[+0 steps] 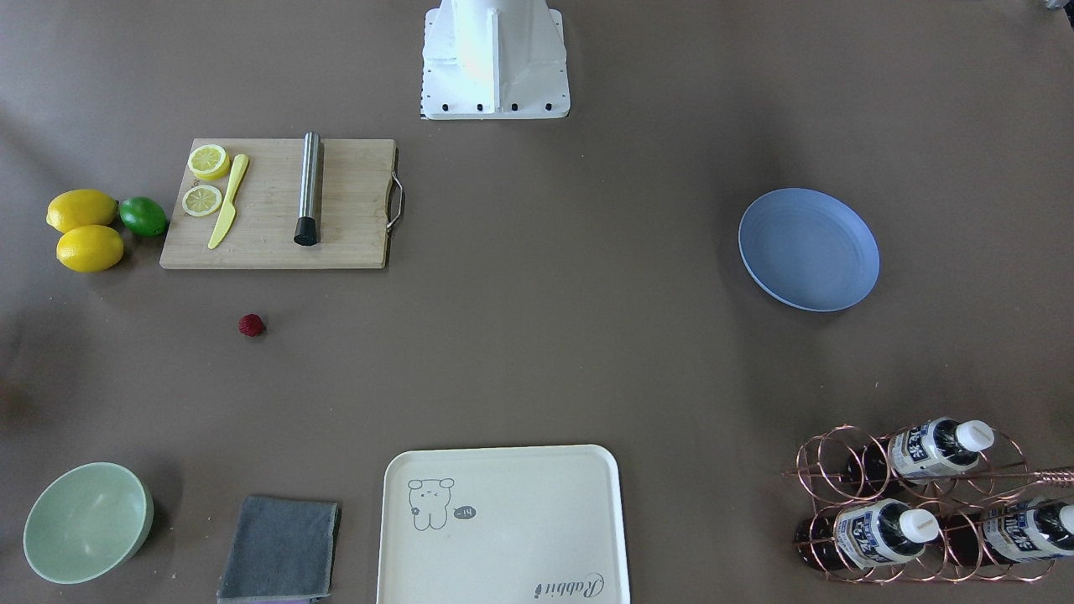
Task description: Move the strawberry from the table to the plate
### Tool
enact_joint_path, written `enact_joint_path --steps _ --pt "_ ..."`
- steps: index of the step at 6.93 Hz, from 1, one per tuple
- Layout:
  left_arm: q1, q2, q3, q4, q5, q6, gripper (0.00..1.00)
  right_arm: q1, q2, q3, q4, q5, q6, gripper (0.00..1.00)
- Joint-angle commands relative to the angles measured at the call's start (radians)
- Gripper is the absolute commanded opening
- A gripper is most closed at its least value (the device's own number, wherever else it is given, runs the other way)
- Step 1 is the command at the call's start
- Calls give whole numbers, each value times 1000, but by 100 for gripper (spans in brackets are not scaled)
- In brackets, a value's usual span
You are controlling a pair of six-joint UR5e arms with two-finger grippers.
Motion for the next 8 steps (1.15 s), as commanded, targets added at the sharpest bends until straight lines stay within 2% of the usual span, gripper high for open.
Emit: enact_joint_path --steps 1,3,4,6,8 --pt "1 4 -48 4 -3 -16 98 0 -5 23 0 13 2 100" --pt "6 25 -70 2 -78 -45 98 -6 -5 25 0 28 2 100" --pt "54 24 -79 -57 -72 -185 98 -11 -21 34 2 47 1 100" --pt "148 53 -80 -233 -69 -382 97 -20 -66 31 126 58 5 100" --pt "243 60 -81 -324 -57 -506 94 -26 -72 27 126 56 5 100"
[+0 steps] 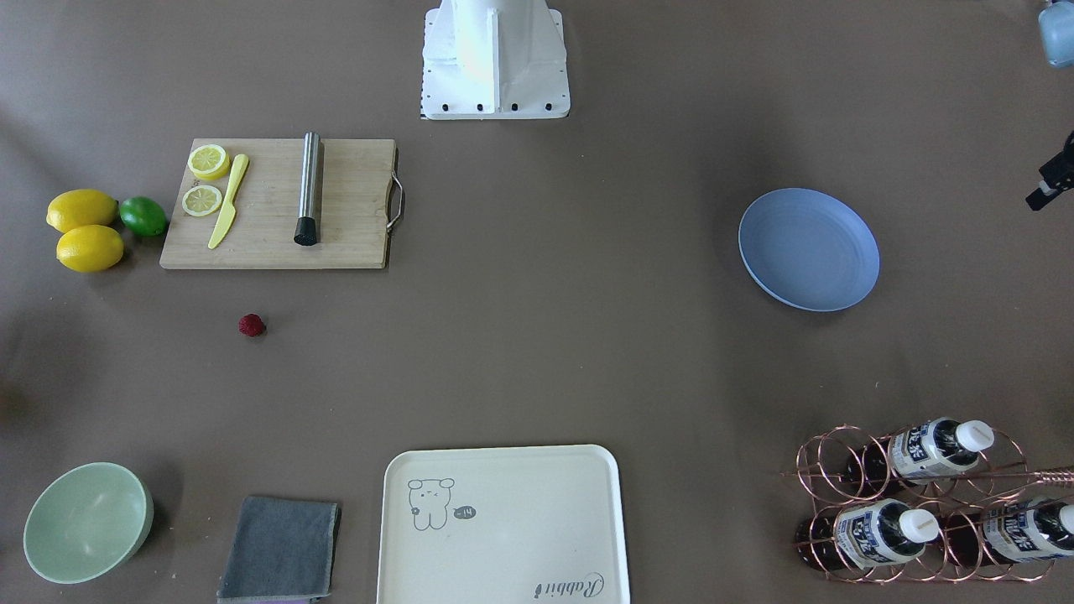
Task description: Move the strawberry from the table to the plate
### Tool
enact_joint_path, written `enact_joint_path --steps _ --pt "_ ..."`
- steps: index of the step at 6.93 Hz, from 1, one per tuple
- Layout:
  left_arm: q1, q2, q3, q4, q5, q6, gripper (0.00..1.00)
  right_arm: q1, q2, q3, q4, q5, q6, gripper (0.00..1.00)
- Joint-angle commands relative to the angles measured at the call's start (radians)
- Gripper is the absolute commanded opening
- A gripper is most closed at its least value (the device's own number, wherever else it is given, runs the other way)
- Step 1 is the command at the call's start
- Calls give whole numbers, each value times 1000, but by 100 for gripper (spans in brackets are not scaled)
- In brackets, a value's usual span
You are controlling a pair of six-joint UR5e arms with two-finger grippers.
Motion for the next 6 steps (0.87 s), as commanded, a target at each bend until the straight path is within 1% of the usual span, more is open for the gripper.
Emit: enact_joint_path --steps 1,2,3,4,5,6 --pt "135 -2 0 -104 73 -159 93 -5 -8 -3 8 1 2 100" --pt "220 -28 6 -166 111 -298 92 -9 -16 -5 8 1 2 100" --pt "301 -41 11 -206 166 -365 90 -11 -31 -5 8 1 2 100" --pt "350 -51 23 -214 202 -388 90 -14 -39 -6 8 2 2 100" --pt "355 -71 55 -226 202 -388 89 -14 -39 -6 8 4 2 100" --pt "377 -97 104 -275 202 -407 88 -14 -39 -14 8 2 2 100"
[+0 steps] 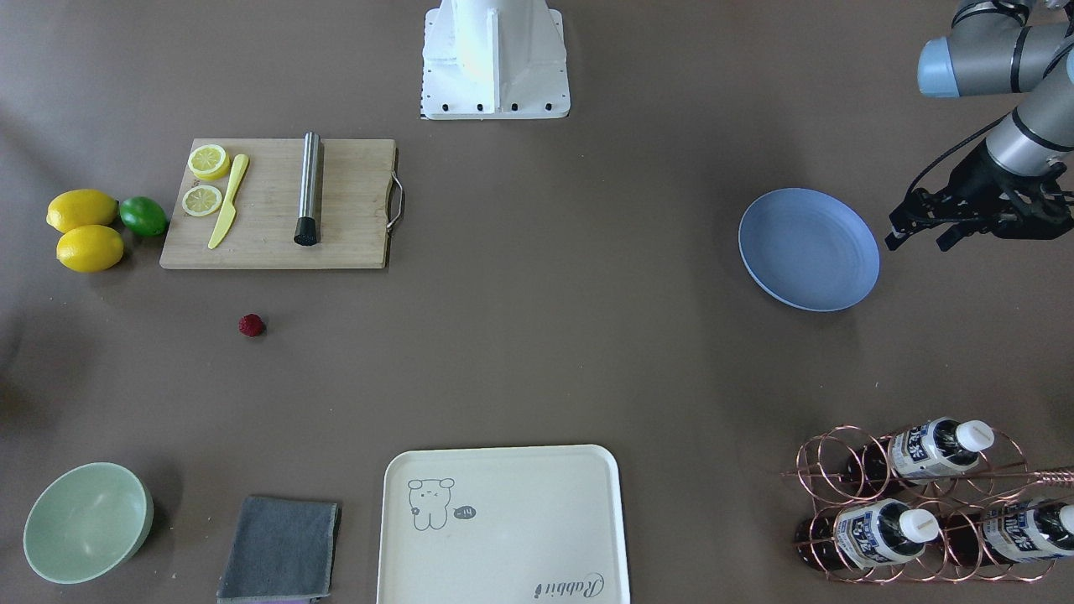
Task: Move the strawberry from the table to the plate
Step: 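Move the left gripper toward the blue plate's rim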
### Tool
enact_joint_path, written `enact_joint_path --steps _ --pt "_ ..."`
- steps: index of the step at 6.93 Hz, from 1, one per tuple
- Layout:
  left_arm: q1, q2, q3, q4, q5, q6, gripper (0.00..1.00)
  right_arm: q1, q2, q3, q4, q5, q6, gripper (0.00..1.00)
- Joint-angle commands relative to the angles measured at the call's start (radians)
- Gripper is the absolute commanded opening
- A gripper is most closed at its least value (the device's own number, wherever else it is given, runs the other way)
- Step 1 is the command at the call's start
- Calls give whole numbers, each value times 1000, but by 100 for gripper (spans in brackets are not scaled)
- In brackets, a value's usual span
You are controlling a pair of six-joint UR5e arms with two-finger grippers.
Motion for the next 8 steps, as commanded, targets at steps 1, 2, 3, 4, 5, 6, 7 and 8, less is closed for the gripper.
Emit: enact_joint_path --steps 1,2,3,4,5,6,7,8 --pt "61 -46 96 -87 26 -46 86 -1 -1 -10 0 0 0 100" --pt "74 -46 151 -155 56 -49 85 -1 -1 -9 0 0 0 100" --pt "77 -46 162 -191 56 -78 82 -1 0 -10 0 0 0 100" --pt "82 -46 164 -191 56 -89 73 1 0 -1 0 1 0 100" --pt "82 -44 162 -191 53 -92 57 1 -1 2 0 10 1 100" --pt "82 -44 168 -190 50 -89 43 1 -1 2 0 16 0 100" --pt "86 -43 173 -188 53 -83 43 1 -1 2 0 15 0 100" --pt "91 -38 170 -188 55 -82 43 2 -1 4 0 16 0 100"
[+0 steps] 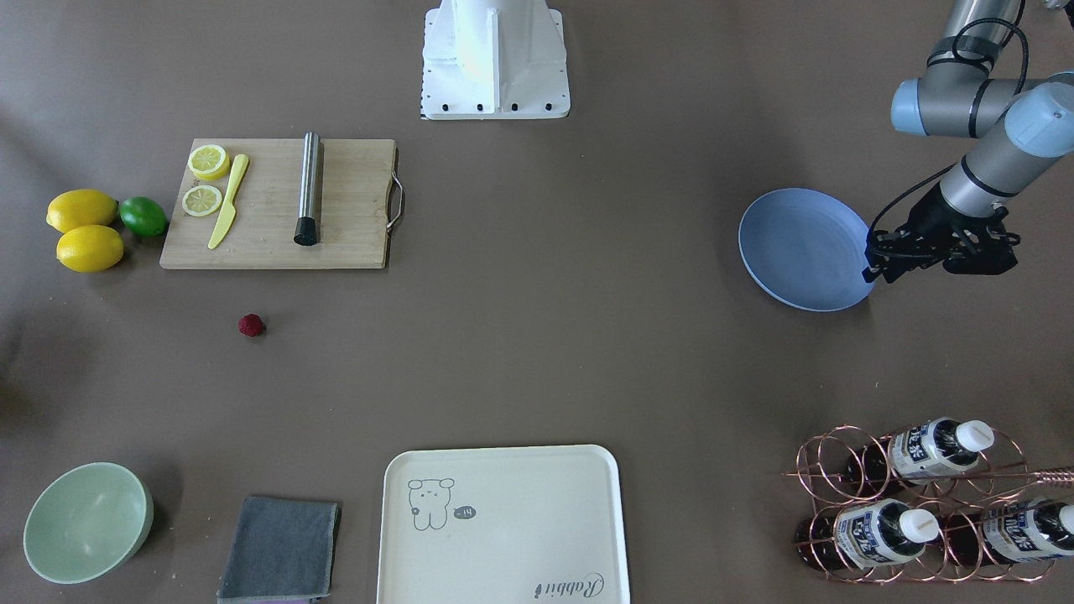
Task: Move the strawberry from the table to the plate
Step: 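Move the left gripper toward the blue plate's rim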
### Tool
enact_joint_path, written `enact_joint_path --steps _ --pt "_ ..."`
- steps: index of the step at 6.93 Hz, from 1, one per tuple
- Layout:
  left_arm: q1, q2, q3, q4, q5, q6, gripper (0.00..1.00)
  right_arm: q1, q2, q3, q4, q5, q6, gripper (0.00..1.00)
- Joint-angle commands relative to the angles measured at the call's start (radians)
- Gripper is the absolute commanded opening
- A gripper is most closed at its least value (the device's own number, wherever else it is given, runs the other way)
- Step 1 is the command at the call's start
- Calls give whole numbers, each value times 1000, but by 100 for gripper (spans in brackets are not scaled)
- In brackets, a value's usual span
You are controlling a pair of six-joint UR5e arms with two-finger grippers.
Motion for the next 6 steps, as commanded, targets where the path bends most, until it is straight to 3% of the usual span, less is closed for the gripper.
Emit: enact_joint_path --steps 1,3,5,6 --pt "14 7 0 -1 3 3 42 1 0 1 0 2 0 100" --pt "14 13 -2 -1 3 5 38 1 0 0 0 3 0 100" --pt "16 21 -6 -4 3 5 22 1 -2 1 0 6 1 100" --pt "17 22 -6 -3 5 5 1 3 -2 1 0 8 1 100"
